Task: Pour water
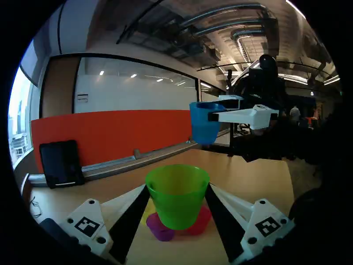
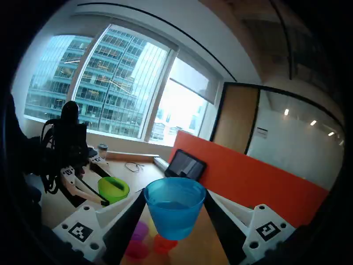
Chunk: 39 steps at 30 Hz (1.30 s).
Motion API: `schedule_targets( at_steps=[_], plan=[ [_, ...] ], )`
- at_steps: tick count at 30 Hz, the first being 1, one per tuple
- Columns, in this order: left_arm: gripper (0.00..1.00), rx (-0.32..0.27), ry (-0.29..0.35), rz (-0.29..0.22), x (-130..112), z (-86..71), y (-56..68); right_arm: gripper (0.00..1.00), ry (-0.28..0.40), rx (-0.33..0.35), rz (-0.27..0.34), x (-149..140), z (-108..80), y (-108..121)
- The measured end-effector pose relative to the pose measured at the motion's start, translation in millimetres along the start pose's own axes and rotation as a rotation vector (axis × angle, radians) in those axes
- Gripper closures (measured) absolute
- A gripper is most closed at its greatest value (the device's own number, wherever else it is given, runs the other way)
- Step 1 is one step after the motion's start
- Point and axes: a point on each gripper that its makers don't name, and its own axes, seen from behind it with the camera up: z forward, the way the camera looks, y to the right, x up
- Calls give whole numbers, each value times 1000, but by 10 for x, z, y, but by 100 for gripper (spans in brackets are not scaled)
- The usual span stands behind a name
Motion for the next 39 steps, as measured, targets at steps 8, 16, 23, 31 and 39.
schedule_targets(
  at_steps=[8,16,23,31,39],
  plan=[
    [14,-16,-8,3,-45,54,62,7,11,5,-102,180,120,24],
    [14,-33,-12,6,-36,103,101,7,23,7,-191,333,201,48],
    [14,-39,-17,15,-32,133,136,7,33,-4,-281,435,268,105],
    [14,-51,-17,24,-12,173,172,7,43,-9,-382,525,333,124],
    [14,-61,-14,36,21,203,206,7,41,-14,-499,605,385,171]
  ],
)
